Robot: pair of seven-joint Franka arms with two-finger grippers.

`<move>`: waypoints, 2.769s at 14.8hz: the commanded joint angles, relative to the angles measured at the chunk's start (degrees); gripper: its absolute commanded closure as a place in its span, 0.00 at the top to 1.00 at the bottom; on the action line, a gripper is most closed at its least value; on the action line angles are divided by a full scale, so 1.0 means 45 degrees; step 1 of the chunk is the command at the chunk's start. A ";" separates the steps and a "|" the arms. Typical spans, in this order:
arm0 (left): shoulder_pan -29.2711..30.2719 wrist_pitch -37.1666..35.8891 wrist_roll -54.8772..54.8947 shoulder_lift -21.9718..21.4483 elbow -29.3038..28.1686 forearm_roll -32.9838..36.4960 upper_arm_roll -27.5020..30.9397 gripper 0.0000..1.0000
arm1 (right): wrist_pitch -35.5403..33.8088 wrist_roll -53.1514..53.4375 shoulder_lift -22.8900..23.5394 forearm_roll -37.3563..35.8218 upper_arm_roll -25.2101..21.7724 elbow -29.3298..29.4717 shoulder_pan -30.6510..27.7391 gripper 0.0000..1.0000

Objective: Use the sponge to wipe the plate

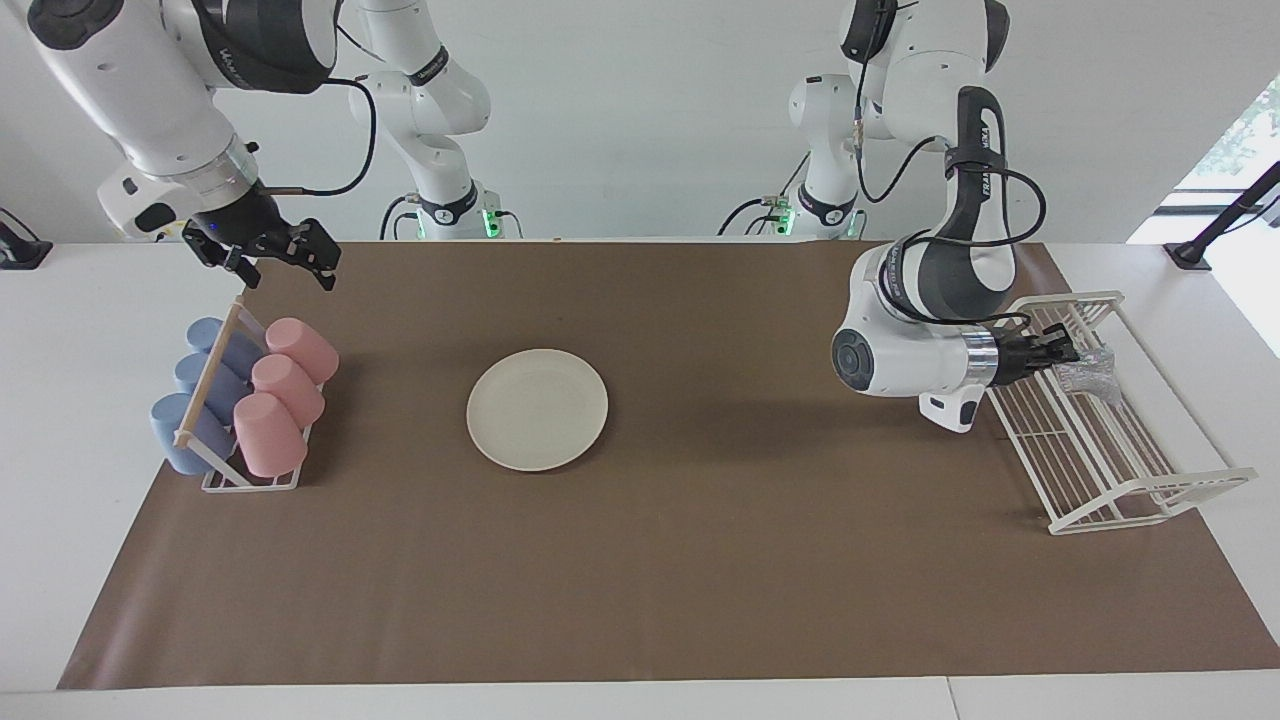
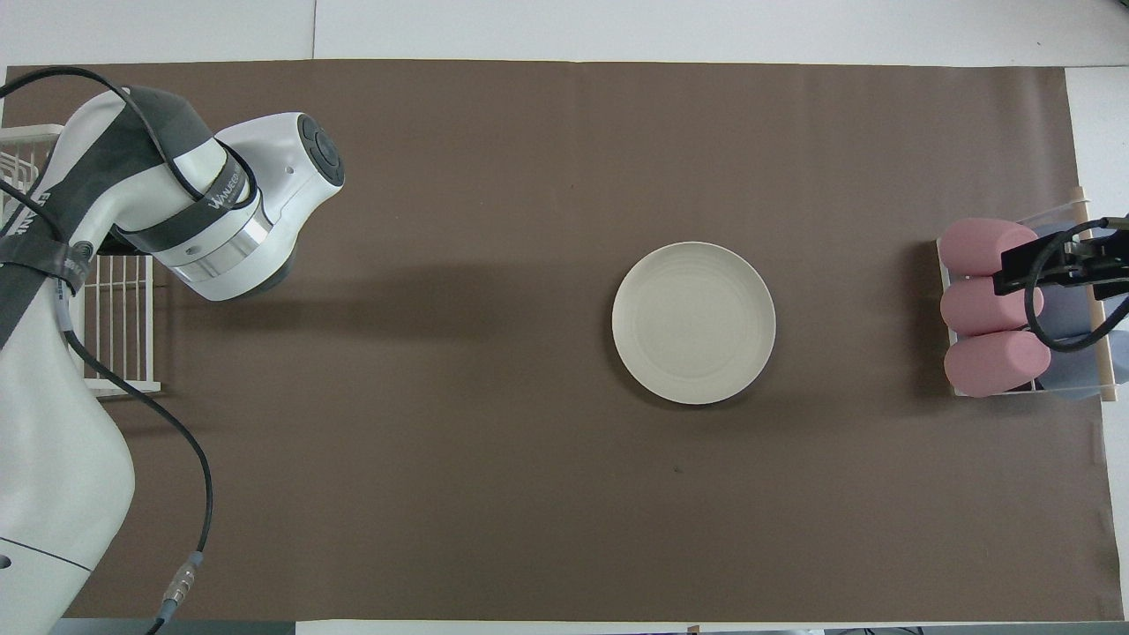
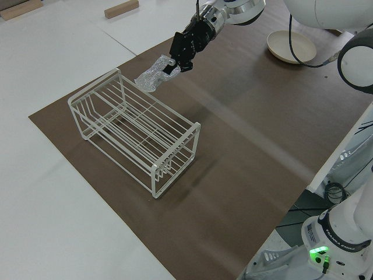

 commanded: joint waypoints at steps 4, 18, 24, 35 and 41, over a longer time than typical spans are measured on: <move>0.0529 0.1469 -0.1183 0.0305 0.0113 -0.1004 -0.0076 0.00 | 0.0098 0.0217 -0.0331 -0.0089 0.0056 -0.0401 -0.0050 1.00; 0.1116 0.1905 -0.1460 0.0267 -0.0200 -0.0969 -0.0037 0.00 | 0.0098 0.0217 -0.0331 -0.0089 0.0056 -0.0401 -0.0031 1.00; 0.1155 0.2079 -0.1851 0.0247 -0.0200 -0.1028 -0.0056 0.66 | 0.0078 0.0217 -0.0350 -0.0089 0.0056 -0.0382 -0.0031 1.00; 0.1155 0.2429 -0.2026 0.0131 -0.0044 -0.1668 -0.0095 1.00 | 0.0078 0.0217 -0.0350 -0.0089 0.0056 -0.0382 -0.0031 1.00; 0.1877 0.3486 -0.0468 -0.1840 0.0598 -0.5961 -0.0115 1.00 | 0.0078 0.0217 -0.0350 -0.0089 0.0056 -0.0382 -0.0031 1.00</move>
